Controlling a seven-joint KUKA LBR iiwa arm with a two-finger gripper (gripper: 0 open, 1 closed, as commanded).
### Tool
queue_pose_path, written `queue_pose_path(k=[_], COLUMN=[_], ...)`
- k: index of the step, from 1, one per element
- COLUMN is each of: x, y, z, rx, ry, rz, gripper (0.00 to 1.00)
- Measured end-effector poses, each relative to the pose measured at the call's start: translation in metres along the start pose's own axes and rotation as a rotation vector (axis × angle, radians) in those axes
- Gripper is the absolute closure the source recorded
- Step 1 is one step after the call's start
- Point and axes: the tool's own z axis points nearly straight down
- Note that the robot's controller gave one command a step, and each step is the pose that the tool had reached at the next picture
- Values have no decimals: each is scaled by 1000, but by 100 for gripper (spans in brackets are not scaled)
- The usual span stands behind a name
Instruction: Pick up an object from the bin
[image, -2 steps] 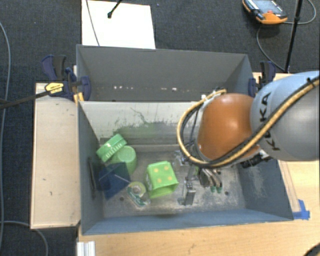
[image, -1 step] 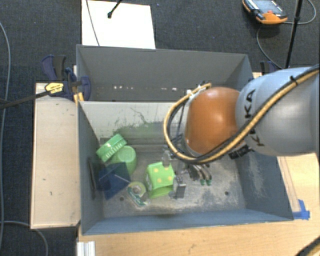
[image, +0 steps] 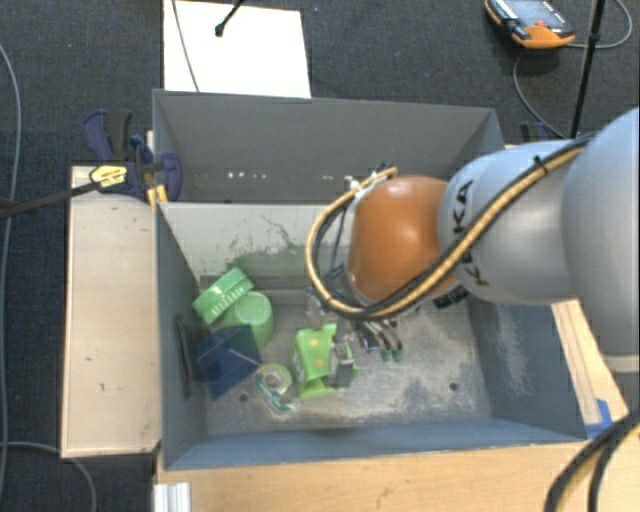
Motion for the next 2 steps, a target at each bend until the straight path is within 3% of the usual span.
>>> queue_pose_path(k=[1,2], x=[-5,-5], y=[7,7], z=[23,23], rx=[4,4], ry=[-26,-25], rz=[-107,-105], gripper=[100,100])
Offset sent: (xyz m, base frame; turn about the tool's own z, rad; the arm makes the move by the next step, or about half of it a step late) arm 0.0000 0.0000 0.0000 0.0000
